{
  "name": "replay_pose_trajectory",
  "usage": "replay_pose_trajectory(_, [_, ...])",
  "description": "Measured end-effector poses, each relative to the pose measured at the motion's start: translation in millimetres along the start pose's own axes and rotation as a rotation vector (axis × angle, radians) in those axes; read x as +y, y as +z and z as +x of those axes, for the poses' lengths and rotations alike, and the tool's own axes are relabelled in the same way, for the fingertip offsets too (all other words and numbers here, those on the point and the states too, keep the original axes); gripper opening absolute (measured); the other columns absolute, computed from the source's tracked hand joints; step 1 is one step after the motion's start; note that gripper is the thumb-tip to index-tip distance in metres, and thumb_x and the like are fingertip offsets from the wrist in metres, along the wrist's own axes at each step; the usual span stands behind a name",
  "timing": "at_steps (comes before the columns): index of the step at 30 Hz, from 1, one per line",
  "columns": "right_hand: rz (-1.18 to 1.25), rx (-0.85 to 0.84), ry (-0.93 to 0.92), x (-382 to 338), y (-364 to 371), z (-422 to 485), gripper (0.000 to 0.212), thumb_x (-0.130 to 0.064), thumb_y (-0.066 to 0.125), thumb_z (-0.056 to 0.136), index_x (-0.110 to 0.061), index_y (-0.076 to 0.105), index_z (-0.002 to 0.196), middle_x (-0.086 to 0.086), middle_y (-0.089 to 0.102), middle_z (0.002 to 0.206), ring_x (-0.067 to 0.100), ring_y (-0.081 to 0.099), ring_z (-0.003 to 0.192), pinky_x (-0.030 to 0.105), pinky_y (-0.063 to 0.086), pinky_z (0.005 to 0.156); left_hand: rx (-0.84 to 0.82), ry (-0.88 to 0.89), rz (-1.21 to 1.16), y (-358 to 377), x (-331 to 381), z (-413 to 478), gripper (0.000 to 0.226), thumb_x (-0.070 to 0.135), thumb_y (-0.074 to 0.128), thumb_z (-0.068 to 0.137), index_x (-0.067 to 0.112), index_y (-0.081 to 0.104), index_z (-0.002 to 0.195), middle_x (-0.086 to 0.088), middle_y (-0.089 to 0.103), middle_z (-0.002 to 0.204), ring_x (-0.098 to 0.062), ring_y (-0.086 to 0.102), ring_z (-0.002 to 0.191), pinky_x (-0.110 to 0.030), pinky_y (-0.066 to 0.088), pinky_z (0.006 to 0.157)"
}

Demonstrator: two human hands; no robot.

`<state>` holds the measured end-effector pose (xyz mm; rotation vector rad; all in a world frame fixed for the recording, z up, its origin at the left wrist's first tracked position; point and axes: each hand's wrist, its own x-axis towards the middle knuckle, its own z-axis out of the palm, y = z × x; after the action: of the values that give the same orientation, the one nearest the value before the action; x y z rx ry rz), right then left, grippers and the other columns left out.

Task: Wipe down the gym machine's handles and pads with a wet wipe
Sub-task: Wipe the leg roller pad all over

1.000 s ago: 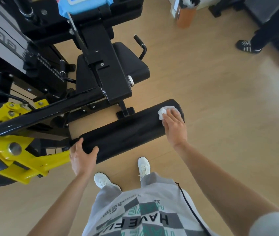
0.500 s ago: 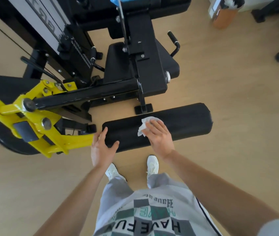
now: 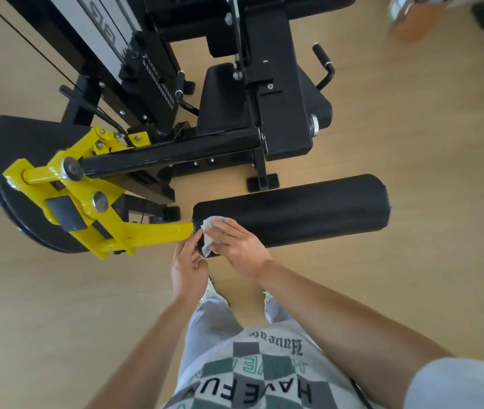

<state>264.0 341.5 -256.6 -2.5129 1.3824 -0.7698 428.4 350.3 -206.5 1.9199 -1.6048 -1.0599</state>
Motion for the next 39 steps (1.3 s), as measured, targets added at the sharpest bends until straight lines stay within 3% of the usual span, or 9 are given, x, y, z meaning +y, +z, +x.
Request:
replay_pose_trajectory(5, [-0.012, 0.125, 0.108, 21, -18, -46, 0.03, 0.001, 0.059, 0.091, -0.009, 0.077, 0.113, 0.008, 0.067, 0.135, 0.026, 0.058, 0.133, 0.04, 0.038, 0.119, 0.001, -0.051, -0.065, -4, 1, 0, 0.055, -0.009, 0.056, 0.092, 0.026, 0.063, 0.134, 0.007, 0.056, 0.128, -0.013, 0.063, 0.112, -0.007, 0.048, 0.084])
replay_pose_trajectory(9, [-0.084, 0.232, 0.282, 47, -40, -93, 0.034, 0.005, 0.065, 0.089, -0.007, 0.074, 0.119, 0.011, 0.065, 0.136, 0.025, 0.056, 0.134, 0.044, 0.048, 0.111, 0.061, -0.079, -0.041, 0, 8, 3, 0.045, 0.007, 0.066, 0.094, 0.026, 0.06, 0.135, 0.004, 0.056, 0.13, -0.012, 0.059, 0.113, -0.028, 0.051, 0.094])
replay_pose_trajectory(12, [-0.122, 0.285, 0.474, 63, -64, -120, 0.034, 0.006, 0.061, 0.091, -0.005, 0.073, 0.121, 0.011, 0.063, 0.139, 0.026, 0.054, 0.137, 0.044, 0.048, 0.11, 0.121, -0.083, 0.002, 12, 11, 6, 0.059, 0.016, 0.075, 0.09, 0.02, 0.052, 0.144, -0.005, 0.053, 0.133, -0.018, 0.058, 0.112, -0.039, 0.054, 0.096])
replay_pose_trajectory(16, [-0.184, 0.351, 0.741, 91, -95, -145, 0.029, -0.012, 0.055, 0.1, -0.002, 0.071, 0.122, 0.015, 0.063, 0.138, 0.031, 0.055, 0.135, 0.047, 0.049, 0.109, 0.132, -0.118, 0.054, 30, 13, 13, 0.081, 0.03, 0.081, 0.084, 0.022, 0.04, 0.154, -0.011, 0.043, 0.139, -0.032, 0.051, 0.124, -0.05, 0.05, 0.104])
replay_pose_trajectory(21, [-0.219, 0.38, 0.958, 122, -131, -155, 0.026, -0.011, 0.053, 0.102, -0.001, 0.069, 0.12, 0.015, 0.063, 0.138, 0.035, 0.052, 0.136, 0.045, 0.049, 0.104, 0.15, -0.086, 0.215, 33, 22, 11, 0.088, 0.032, 0.083, 0.083, 0.016, 0.037, 0.156, -0.015, 0.041, 0.147, -0.037, 0.04, 0.131, -0.05, 0.041, 0.107])
replay_pose_trajectory(23, [-0.255, 0.371, 0.934, 122, -136, -146, 0.015, 0.0, 0.057, 0.097, -0.001, 0.068, 0.107, 0.015, 0.065, 0.128, 0.037, 0.053, 0.13, 0.047, 0.051, 0.099, 0.147, -0.094, 0.221, 31, 21, 12, 0.088, 0.033, 0.083, 0.083, 0.017, 0.037, 0.156, -0.014, 0.043, 0.145, -0.036, 0.04, 0.13, -0.05, 0.041, 0.107])
replay_pose_trajectory(26, [-0.243, 0.26, 0.833, 112, -123, -129, 0.025, 0.011, 0.059, 0.089, -0.002, 0.066, 0.109, 0.018, 0.062, 0.13, 0.041, 0.051, 0.131, 0.054, 0.038, 0.113, 0.144, -0.1, 0.203, 29, 18, 14, 0.089, 0.035, 0.085, 0.081, 0.019, 0.039, 0.155, -0.012, 0.045, 0.141, -0.034, 0.043, 0.128, -0.051, 0.044, 0.104])
replay_pose_trajectory(33, [-0.181, 0.096, 0.52, 69, -78, -72, 0.032, 0.002, 0.068, 0.086, -0.009, 0.066, 0.116, 0.014, 0.063, 0.131, 0.038, 0.054, 0.131, 0.054, 0.033, 0.117, 0.113, -0.091, 0.201, 21, 13, 17, 0.087, 0.035, 0.087, 0.077, 0.023, 0.044, 0.152, -0.006, 0.049, 0.137, -0.029, 0.052, 0.121, -0.046, 0.052, 0.093])
replay_pose_trajectory(39, [-0.095, -0.027, 0.319, 39, -46, -14, 0.04, -0.002, 0.079, 0.076, -0.013, 0.067, 0.112, 0.01, 0.062, 0.128, 0.035, 0.056, 0.127, 0.056, 0.041, 0.109, 0.027, -0.109, 0.034, 7, 12, 18, 0.081, 0.018, 0.085, 0.08, 0.024, 0.047, 0.152, 0.007, 0.048, 0.129, 0.004, 0.061, 0.089, -0.028, 0.053, 0.085])
